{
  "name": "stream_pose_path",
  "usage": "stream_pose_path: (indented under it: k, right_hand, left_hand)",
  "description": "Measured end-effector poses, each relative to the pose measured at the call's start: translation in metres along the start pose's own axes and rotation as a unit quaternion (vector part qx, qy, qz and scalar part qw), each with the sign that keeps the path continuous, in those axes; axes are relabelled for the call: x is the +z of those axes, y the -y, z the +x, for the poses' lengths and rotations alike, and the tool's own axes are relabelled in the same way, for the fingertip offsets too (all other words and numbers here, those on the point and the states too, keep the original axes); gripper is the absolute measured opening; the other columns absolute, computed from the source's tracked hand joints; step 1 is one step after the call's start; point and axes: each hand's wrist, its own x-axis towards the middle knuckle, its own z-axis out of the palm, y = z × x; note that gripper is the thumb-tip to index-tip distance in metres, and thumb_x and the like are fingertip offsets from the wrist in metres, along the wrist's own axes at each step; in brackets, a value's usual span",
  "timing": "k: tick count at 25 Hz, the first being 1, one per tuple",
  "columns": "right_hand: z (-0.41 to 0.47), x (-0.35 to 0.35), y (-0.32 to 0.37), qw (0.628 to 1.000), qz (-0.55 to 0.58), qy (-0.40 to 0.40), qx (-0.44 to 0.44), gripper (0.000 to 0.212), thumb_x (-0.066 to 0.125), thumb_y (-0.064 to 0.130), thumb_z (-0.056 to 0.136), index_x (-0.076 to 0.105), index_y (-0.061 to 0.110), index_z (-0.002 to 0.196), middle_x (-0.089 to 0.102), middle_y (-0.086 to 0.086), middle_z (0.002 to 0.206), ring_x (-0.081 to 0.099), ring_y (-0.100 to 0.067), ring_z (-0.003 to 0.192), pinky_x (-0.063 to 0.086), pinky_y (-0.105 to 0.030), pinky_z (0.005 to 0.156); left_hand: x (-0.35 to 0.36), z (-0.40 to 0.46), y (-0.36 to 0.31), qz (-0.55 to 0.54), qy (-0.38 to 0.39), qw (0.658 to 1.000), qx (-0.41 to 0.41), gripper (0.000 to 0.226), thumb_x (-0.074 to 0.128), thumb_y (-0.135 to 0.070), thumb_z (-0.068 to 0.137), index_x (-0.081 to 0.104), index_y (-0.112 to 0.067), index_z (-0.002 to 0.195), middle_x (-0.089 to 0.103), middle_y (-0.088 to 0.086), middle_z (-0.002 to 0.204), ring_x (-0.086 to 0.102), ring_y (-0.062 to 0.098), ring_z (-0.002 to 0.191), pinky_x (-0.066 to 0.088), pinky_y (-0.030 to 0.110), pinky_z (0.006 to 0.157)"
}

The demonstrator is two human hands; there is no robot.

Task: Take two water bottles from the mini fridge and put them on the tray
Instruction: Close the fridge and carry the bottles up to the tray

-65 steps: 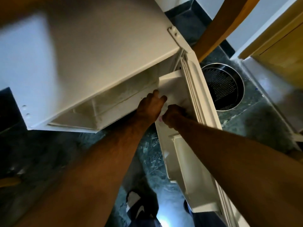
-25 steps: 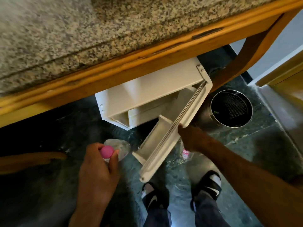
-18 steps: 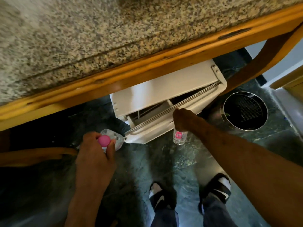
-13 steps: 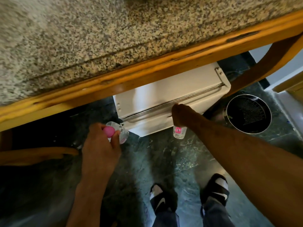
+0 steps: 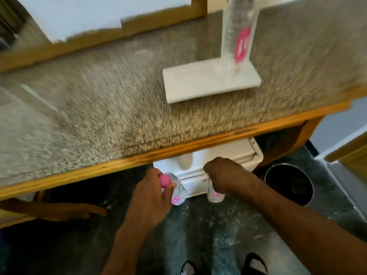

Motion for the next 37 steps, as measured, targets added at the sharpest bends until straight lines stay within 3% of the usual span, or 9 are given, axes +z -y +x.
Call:
stream_pose_path:
  k: [3,5,10,14,16,21,27,33,37]
  right_hand:
    - [-0.071,-0.098,0.028,0.995,-0.02,-0.071,-0.07,0.023,0.058,0.006,0.079,0.061,0.006,0.103,0.062,-0.017,0.112,0.06,-0.034,0.104,0.05,-0.037,0.083]
    - [-0.115,-0.176,0.042,0.988,-0.051,-0.109,-0.093,0.022,0.058,0.007,0.079,0.061,0.006,0.101,0.063,-0.018,0.11,0.061,-0.035,0.102,0.049,-0.035,0.076]
    - [-0.162,-0.313,0.057,0.976,-0.087,-0.173,-0.098,0.026,0.059,0.005,0.079,0.061,0.003,0.104,0.065,-0.017,0.109,0.062,-0.032,0.1,0.051,-0.036,0.08]
    - [-0.148,-0.383,0.058,0.963,-0.11,-0.223,-0.102,0.029,0.058,0.004,0.081,0.062,0.003,0.109,0.066,-0.016,0.111,0.062,-0.031,0.1,0.05,-0.034,0.079]
    - [-0.126,-0.398,0.061,0.964,-0.096,-0.233,-0.089,0.03,0.06,0.002,0.082,0.06,0.005,0.112,0.064,-0.014,0.112,0.061,-0.029,0.101,0.048,-0.031,0.077]
    - [-0.07,-0.399,0.045,0.974,-0.057,-0.217,-0.037,0.026,0.061,0.002,0.082,0.061,0.006,0.108,0.064,-0.011,0.108,0.061,-0.024,0.096,0.055,-0.034,0.084]
    - [-0.035,-0.381,0.023,0.986,-0.052,-0.158,-0.026,0.031,0.061,0.001,0.083,0.059,0.009,0.113,0.063,-0.01,0.11,0.06,-0.022,0.097,0.054,-0.034,0.084]
    - [-0.027,-0.368,0.008,0.989,-0.071,-0.128,-0.033,0.033,0.061,0.002,0.083,0.058,0.008,0.115,0.062,-0.012,0.112,0.06,-0.024,0.1,0.054,-0.036,0.086]
    - [-0.024,-0.367,0.002,0.989,-0.068,-0.128,-0.032,0.031,0.06,0.002,0.083,0.058,0.008,0.113,0.062,-0.012,0.11,0.06,-0.024,0.098,0.055,-0.038,0.086]
  left_hand:
    - [-0.049,-0.009,-0.06,-0.003,0.025,0.998,0.06,0.025,0.066,-0.036,0.084,0.043,-0.026,0.091,0.053,-0.011,0.078,0.052,0.008,0.07,0.033,0.019,0.056]
    - [-0.098,-0.008,-0.115,-0.005,0.006,0.996,0.09,0.026,0.066,-0.038,0.084,0.043,-0.028,0.09,0.053,-0.013,0.075,0.051,0.003,0.066,0.03,0.014,0.053]
    - [-0.202,0.021,-0.214,0.017,-0.065,0.985,0.161,0.027,0.067,-0.035,0.085,0.046,-0.023,0.096,0.055,-0.006,0.085,0.052,0.01,0.07,0.031,0.02,0.054]
    - [-0.256,0.074,-0.249,0.001,-0.106,0.976,0.188,0.025,0.066,-0.029,0.087,0.05,-0.017,0.101,0.054,-0.003,0.09,0.051,0.015,0.078,0.037,0.026,0.062]
    - [-0.264,0.105,-0.251,-0.003,-0.103,0.975,0.198,0.027,0.066,-0.025,0.087,0.05,-0.012,0.105,0.056,0.001,0.092,0.051,0.017,0.081,0.037,0.03,0.068]
    - [-0.245,0.168,-0.231,-0.038,-0.068,0.974,0.213,0.023,0.067,-0.019,0.087,0.05,-0.012,0.101,0.056,0.0,0.09,0.051,0.012,0.076,0.032,0.018,0.057]
    - [-0.207,0.198,-0.209,-0.063,-0.028,0.969,0.235,0.02,0.066,-0.016,0.086,0.049,-0.014,0.097,0.063,0.005,0.089,0.059,0.017,0.076,0.041,0.021,0.059]
    - [-0.181,0.195,-0.205,-0.068,-0.022,0.972,0.225,0.02,0.066,-0.016,0.086,0.048,-0.018,0.095,0.058,-0.008,0.082,0.054,-0.008,0.066,0.037,0.009,0.053]
    - [-0.183,0.196,-0.211,-0.048,-0.012,0.978,0.204,0.027,0.069,-0.019,0.084,0.048,-0.017,0.101,0.061,0.0,0.092,0.056,0.01,0.075,0.038,0.017,0.058]
